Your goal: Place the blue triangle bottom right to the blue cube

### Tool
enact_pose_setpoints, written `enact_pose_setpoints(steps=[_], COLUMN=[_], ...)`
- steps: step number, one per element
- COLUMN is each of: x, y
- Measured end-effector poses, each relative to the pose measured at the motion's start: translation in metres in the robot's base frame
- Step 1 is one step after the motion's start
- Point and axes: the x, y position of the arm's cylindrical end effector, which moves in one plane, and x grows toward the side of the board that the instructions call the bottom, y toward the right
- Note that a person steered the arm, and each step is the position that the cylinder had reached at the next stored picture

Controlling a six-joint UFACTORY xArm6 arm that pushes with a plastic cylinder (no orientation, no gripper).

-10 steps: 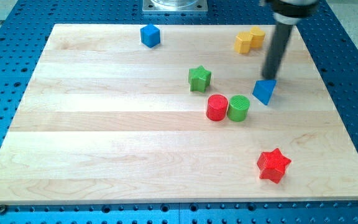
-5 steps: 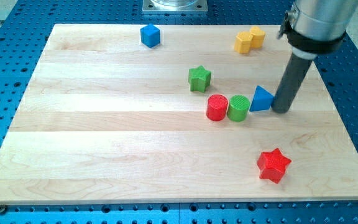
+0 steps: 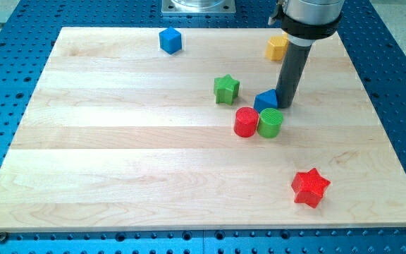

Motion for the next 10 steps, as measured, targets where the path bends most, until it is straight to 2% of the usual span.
enact_pose_setpoints(steps=[5,6,8,10], x=[0.034,0.023,0.011,-0.007], y=[0.002,-0.018,-0.104,-0.064])
